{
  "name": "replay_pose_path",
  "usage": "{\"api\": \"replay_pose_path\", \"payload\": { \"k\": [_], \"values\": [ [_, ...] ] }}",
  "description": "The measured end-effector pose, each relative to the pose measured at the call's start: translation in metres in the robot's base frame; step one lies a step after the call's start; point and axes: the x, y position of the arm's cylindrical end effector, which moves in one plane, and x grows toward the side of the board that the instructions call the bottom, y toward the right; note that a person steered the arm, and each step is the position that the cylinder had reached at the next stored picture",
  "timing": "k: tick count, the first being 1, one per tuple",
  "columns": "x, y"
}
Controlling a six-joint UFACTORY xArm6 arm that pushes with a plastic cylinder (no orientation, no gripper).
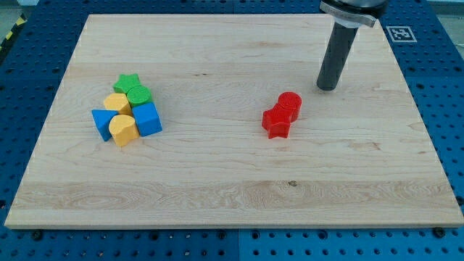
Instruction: Push the red circle towards the top left
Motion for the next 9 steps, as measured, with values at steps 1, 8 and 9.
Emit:
{"api": "replay_pose_path", "payload": {
  "k": [1, 8, 9],
  "values": [
    [-0.008, 0.000],
    [0.060, -0.041],
    [0.052, -0.051]
  ]
}}
